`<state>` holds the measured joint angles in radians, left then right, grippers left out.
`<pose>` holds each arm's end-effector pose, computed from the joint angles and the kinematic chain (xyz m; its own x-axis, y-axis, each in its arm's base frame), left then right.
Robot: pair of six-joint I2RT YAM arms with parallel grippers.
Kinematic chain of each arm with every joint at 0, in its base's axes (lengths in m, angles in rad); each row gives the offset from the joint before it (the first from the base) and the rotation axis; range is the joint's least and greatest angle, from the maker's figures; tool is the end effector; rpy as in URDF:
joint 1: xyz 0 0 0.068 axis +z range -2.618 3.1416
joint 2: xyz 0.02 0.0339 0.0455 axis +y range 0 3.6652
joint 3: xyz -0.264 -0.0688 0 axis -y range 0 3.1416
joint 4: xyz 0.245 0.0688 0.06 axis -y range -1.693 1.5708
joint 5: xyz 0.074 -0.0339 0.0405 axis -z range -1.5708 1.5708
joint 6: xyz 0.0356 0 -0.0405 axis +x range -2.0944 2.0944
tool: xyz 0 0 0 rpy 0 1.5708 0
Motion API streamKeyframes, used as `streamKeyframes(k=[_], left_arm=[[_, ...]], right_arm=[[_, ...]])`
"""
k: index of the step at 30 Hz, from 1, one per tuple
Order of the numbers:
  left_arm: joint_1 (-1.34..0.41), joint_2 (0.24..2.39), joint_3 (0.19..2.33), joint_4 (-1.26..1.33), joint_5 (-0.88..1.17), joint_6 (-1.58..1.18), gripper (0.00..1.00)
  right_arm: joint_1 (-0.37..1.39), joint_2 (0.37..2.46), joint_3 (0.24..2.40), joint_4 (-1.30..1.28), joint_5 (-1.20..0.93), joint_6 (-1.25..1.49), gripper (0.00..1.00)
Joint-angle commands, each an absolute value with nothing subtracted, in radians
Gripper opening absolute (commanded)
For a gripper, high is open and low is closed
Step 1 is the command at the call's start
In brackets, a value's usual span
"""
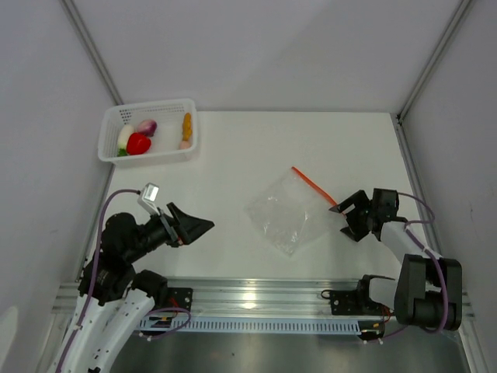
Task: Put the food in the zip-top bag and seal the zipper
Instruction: Pick up the zipper food storage bag at the center of the board.
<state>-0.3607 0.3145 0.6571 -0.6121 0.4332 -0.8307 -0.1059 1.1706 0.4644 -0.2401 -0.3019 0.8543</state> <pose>0.0715 -0.0429 0.3057 -0.6841 -0.4583 -0.5675 0.2874 0.5458 -0.7871 0.2056 -0.0112 0.1557 -0.5841 0.7861 -0.2021 0.5611 0.5709 0.5993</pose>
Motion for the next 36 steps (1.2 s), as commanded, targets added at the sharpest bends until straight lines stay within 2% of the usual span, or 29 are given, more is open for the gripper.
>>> streamKeyframes(k=[1, 9, 10, 12, 13, 15, 17, 18, 19, 20, 24, 28, 31, 36], left_arm=[[-0.362, 0.339, 0.701, -0.592, 0.477, -0.793, 0.99], [-0.362, 0.341, 0.703, -0.577, 0.503, -0.782, 0.99], [-0.362, 0.342, 0.701, -0.574, 0.503, -0.782, 0.98], [-0.362, 0.347, 0.701, -0.574, 0.511, -0.779, 0.96], [-0.362, 0.347, 0.701, -0.574, 0.512, -0.776, 0.95], [-0.362, 0.354, 0.703, -0.575, 0.517, -0.769, 0.93], [-0.362, 0.360, 0.703, -0.580, 0.523, -0.765, 0.91], [-0.362, 0.370, 0.701, -0.580, 0.525, -0.764, 0.91], [-0.362, 0.373, 0.701, -0.578, 0.529, -0.765, 0.90], [-0.362, 0.374, 0.700, -0.575, 0.534, -0.765, 0.88], [-0.362, 0.393, 0.696, -0.557, 0.541, -0.772, 0.82], [-0.364, 0.448, 0.729, -0.589, 0.532, -0.758, 0.83], [-0.364, 0.479, 0.753, -0.615, 0.528, -0.749, 0.82], [-0.364, 0.526, 0.767, -0.635, 0.483, -0.778, 0.70]], right_arm=[[-0.112, 1.239, 0.448, -0.106, -0.362, 0.850, 0.86], [-0.114, 1.361, 0.361, 0.187, -0.431, 0.884, 0.67], [-0.114, 1.393, 0.357, 0.210, -0.448, 0.881, 0.60], [-0.114, 1.426, 0.359, 0.268, -0.465, 0.868, 0.51], [-0.114, 1.452, 0.357, 0.293, -0.478, 0.865, 0.41], [-0.112, 1.471, 0.364, 0.350, -0.517, 0.856, 0.28], [-0.109, 1.483, 0.383, 0.380, -0.558, 0.845, 0.24], [-0.106, 1.488, 0.394, 0.385, -0.572, 0.839, 0.17], [-0.101, 1.485, 0.405, 0.385, -0.586, 0.821, 0.05], [-0.097, 1.482, 0.434, 0.373, -0.604, 0.812, 0.00], [-0.039, 1.418, 0.509, 0.304, -0.617, 0.766, 0.00], [0.110, 1.263, 0.610, 0.091, -0.542, 0.671, 0.00], [0.279, 1.122, 0.690, -0.080, -0.410, 0.582, 0.00], [0.570, 0.961, 0.745, -0.236, -0.198, 0.464, 0.00]])
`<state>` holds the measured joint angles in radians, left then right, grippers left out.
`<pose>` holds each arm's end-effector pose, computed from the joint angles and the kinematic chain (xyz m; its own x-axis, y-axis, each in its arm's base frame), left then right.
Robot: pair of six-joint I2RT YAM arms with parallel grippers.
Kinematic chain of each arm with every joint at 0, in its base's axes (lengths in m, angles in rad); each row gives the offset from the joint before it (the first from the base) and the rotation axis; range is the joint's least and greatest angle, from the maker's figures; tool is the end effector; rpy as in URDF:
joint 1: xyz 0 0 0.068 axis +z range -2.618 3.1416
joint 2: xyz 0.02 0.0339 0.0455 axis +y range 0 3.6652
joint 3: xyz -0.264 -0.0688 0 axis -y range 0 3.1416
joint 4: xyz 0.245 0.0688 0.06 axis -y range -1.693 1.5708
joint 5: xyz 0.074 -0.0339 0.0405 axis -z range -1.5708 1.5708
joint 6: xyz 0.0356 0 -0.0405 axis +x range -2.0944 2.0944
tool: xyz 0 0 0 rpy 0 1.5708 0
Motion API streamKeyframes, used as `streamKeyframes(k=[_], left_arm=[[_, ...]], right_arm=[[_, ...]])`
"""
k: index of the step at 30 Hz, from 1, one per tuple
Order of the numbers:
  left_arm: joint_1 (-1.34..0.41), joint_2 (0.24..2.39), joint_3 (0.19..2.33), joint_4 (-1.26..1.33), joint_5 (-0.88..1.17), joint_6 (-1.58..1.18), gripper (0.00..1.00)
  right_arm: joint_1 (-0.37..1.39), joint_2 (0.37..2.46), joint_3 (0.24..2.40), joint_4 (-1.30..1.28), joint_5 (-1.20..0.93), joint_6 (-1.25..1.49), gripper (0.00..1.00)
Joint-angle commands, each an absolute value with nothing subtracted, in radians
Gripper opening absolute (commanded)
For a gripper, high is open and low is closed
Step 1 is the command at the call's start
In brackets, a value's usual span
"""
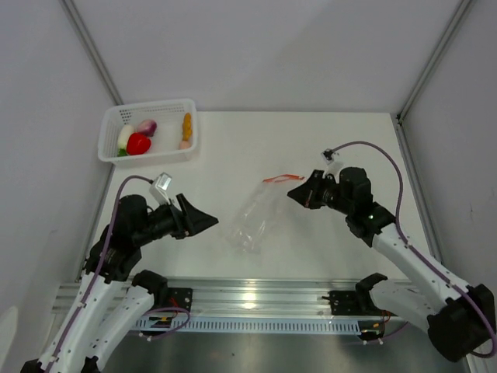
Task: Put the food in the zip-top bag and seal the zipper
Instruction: Pick up the zipper food storage bag at the center of the board.
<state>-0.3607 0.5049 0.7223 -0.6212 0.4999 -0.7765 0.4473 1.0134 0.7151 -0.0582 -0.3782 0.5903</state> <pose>0.0988 -0.0555 0.3113 -0.7683 -0.3675 -0.5240 0.2575 0.5720 -0.7788 0.2040 0.1124 0.2855 -0.6588 0.2577 -0.7068 -0.4180 0.6558 0.6287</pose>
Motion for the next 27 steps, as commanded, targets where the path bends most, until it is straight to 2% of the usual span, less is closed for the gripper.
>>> streamKeyframes(k=[1, 3, 10, 16, 21, 24, 27], left_arm=[[-0.364, 0.534, 0.769, -0.627, 0.482, -0.784, 0.67], [-0.364, 0.552, 0.770, -0.606, 0.497, -0.793, 0.66], [-0.368, 0.552, 0.732, -0.464, 0.641, -0.824, 0.58], [-0.387, 0.607, 0.752, -0.471, 0.617, -0.791, 0.63], [-0.535, 0.692, 0.779, -0.422, 0.546, -0.812, 0.63], [-0.633, 0.735, 0.834, -0.445, 0.463, -0.758, 0.68], [-0.751, 0.721, 0.859, -0.456, 0.338, -0.660, 0.88]], right_arm=[[0.612, 0.915, 0.750, -0.268, -0.102, 0.442, 0.00], [0.690, 0.879, 0.749, -0.290, -0.026, 0.402, 0.00], [0.725, 0.867, 0.839, -0.368, 0.000, 0.342, 0.00], [0.742, 0.917, 0.896, -0.515, 0.168, 0.435, 0.00], [0.744, 0.966, 0.856, -0.510, 0.203, 0.525, 0.00], [0.755, 0.963, 0.838, -0.485, 0.160, 0.598, 0.00], [0.770, 0.977, 0.864, -0.491, 0.164, 0.679, 0.00]])
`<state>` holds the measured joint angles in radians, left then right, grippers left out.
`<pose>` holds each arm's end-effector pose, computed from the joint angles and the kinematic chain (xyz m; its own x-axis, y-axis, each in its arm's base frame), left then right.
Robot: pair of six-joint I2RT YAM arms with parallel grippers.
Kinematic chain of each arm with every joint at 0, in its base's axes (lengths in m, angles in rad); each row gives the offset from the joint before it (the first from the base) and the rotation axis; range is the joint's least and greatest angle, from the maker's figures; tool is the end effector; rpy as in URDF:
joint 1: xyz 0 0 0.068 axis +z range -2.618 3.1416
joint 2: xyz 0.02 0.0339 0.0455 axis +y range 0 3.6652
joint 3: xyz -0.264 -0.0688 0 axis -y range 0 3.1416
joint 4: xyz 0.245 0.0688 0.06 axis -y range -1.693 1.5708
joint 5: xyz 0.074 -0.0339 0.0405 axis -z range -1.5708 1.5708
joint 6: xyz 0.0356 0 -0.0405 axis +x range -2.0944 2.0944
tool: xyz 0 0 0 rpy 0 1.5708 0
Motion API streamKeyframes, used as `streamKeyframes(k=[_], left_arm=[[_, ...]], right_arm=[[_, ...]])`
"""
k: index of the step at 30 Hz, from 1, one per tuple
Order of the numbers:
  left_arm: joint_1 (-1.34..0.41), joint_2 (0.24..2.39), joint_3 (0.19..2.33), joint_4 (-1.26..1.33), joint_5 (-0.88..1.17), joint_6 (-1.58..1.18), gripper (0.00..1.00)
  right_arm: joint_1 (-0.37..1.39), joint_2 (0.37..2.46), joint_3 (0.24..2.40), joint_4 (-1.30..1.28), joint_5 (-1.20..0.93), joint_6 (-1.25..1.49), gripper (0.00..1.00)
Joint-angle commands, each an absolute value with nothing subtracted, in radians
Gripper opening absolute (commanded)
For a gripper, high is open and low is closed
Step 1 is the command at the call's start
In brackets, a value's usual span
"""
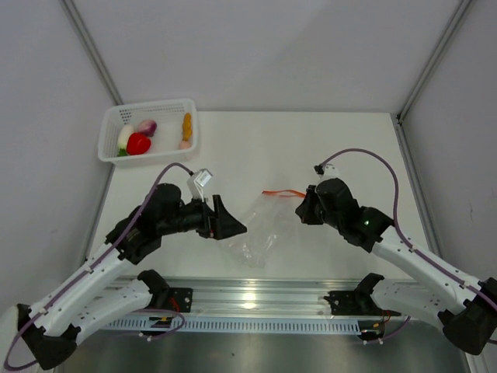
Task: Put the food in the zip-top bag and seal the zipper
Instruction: Pick up the zipper food storage bag at the center of the board.
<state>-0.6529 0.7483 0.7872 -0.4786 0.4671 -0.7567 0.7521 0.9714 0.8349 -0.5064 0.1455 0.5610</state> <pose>0.1211 -0.1128 0.3176 -0.8404 -0.1289 -0.5263 0.3976 0.5132 -0.7606 0.1564 0.1393 0.2921 -0.6852 0.0798 -0.7239 -0.2677 0.8968 0.3522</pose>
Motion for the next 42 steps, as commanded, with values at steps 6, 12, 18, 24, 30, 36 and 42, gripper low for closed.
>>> streamKeyframes(k=[6, 12, 18, 24, 30, 36, 42], left_arm=[[-0.997, 0.744, 0.911, -0.527, -0.049, -0.523, 0.96], [-1.150, 0.867, 1.018, -0.633, -0.333, -0.468, 0.92], [-1.216, 0.937, 1.034, -0.652, -0.489, -0.436, 0.88], [-1.226, 0.939, 0.974, -0.594, -0.445, -0.417, 0.85], [-1.239, 0.939, 0.960, -0.532, -0.370, -0.403, 0.84], [-1.244, 0.939, 0.930, -0.492, -0.330, -0.396, 0.90], [-1.244, 1.043, 0.977, -0.586, -0.406, -0.437, 0.66]], right_arm=[[0.845, 1.045, 0.966, -0.547, 0.204, 0.810, 0.00], [0.906, 1.109, 1.060, -0.583, 0.267, 0.934, 0.00], [0.937, 1.121, 1.100, -0.561, 0.252, 0.980, 0.00], [0.943, 1.121, 1.118, -0.555, 0.242, 0.980, 0.00], [0.950, 1.127, 1.118, -0.549, 0.239, 0.979, 0.00], [0.954, 1.129, 1.121, -0.542, 0.230, 0.979, 0.00], [0.969, 1.126, 1.134, -0.538, 0.232, 0.980, 0.00]])
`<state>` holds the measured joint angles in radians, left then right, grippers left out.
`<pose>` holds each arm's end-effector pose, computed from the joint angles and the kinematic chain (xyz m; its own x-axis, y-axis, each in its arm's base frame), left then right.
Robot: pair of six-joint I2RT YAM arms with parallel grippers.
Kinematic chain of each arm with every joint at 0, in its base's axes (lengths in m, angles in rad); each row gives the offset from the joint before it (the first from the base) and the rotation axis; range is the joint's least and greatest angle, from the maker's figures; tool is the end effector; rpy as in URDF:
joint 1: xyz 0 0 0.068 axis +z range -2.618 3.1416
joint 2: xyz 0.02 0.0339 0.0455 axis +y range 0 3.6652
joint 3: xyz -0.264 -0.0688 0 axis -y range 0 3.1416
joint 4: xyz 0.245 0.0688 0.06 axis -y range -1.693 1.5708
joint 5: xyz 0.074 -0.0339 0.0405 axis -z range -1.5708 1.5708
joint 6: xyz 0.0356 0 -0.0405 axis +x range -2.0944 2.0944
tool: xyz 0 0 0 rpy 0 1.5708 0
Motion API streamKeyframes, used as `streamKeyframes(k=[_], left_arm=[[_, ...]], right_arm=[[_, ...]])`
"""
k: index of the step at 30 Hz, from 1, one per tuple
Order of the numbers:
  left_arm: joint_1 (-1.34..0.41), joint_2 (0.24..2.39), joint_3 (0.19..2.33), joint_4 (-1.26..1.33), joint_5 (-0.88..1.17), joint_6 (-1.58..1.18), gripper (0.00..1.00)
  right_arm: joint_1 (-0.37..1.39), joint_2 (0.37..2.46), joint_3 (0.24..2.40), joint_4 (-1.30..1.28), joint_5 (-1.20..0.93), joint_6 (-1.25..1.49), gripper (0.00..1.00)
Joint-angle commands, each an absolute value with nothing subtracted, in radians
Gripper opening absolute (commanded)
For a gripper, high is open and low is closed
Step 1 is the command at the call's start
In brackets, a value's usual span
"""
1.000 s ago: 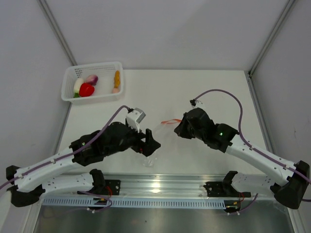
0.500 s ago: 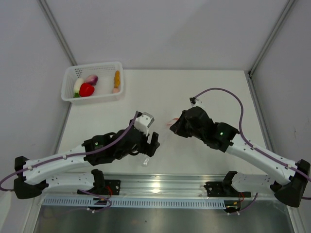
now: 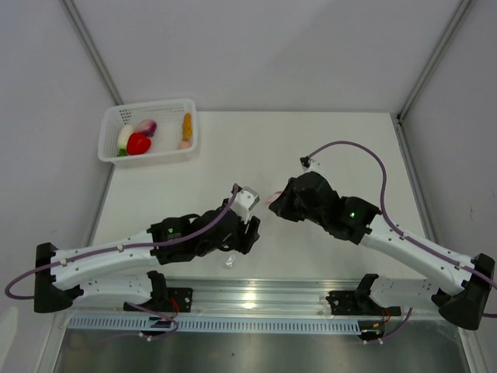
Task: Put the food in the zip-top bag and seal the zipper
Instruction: Pick up the zipper food storage bag at the center of the board.
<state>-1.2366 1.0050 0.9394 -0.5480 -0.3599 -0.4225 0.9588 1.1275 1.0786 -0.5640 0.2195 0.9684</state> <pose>0.0822 -0.1986 0.3184 -0.4961 0.2587 -0.8288 0.6428 0.7511 -0.1503 0.1462 0.1947 0.3374 -0.7612 0.3154 -0.5667 -0.1224 0.7883 0.6030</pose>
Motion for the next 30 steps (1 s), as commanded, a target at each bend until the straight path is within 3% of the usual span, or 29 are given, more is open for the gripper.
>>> streamKeyframes(k=[1, 6, 8, 10, 12, 13, 15, 16, 18, 19, 21, 22, 23, 25, 30], left_arm=[[-1.244, 1.052, 0.976, -0.592, -0.420, -0.440, 0.61], [-1.244, 1.039, 0.936, -0.569, -0.468, -0.425, 0.55], [-1.246, 1.039, 0.930, -0.560, -0.472, -0.420, 0.48], [-1.246, 1.038, 0.922, -0.551, -0.477, -0.410, 0.32], [-1.244, 1.049, 0.923, -0.549, -0.488, -0.402, 0.06], [-1.244, 1.054, 0.926, -0.554, -0.500, -0.402, 0.00], [-1.243, 1.063, 0.919, -0.549, -0.563, -0.411, 0.01], [-1.244, 1.060, 0.911, -0.540, -0.577, -0.407, 0.01], [-1.243, 1.045, 0.875, -0.513, -0.598, -0.387, 0.01], [-1.243, 1.016, 0.858, -0.477, -0.601, -0.379, 0.01], [-1.243, 0.980, 0.812, -0.445, -0.614, -0.365, 0.01], [-1.243, 0.939, 0.799, -0.425, -0.618, -0.359, 0.01], [-1.243, 0.918, 0.784, -0.387, -0.626, -0.353, 0.01], [-1.243, 0.855, 0.738, -0.342, -0.627, -0.316, 0.01], [-1.243, 0.740, 0.673, -0.265, -0.646, -0.259, 0.01]], right_arm=[[0.971, 1.126, 1.138, -0.541, 0.232, 0.980, 0.00], [0.980, 1.115, 1.140, -0.546, 0.227, 0.980, 0.00], [0.982, 1.114, 1.143, -0.546, 0.229, 0.980, 0.00], [0.980, 1.112, 1.144, -0.546, 0.226, 0.979, 0.00], [0.983, 1.115, 1.154, -0.548, 0.218, 0.976, 0.00], [0.983, 1.118, 1.157, -0.552, 0.212, 0.974, 0.05], [0.983, 1.120, 1.172, -0.566, 0.207, 0.974, 0.24], [0.985, 1.115, 1.177, -0.587, 0.207, 0.977, 0.39], [0.986, 1.105, 1.192, -0.618, 0.212, 0.988, 0.50], [0.986, 1.095, 1.196, -0.659, 0.218, 1.006, 0.65], [0.986, 1.051, 1.190, -0.689, 0.225, 1.028, 0.72], [0.986, 1.030, 1.184, -0.712, 0.230, 1.055, 0.83], [0.986, 0.981, 1.177, -0.719, 0.232, 1.071, 0.84], [0.985, 0.931, 1.143, -0.750, 0.267, 1.113, 0.99], [0.846, 0.822, 1.088, -0.788, 0.226, 1.178, 0.99]])
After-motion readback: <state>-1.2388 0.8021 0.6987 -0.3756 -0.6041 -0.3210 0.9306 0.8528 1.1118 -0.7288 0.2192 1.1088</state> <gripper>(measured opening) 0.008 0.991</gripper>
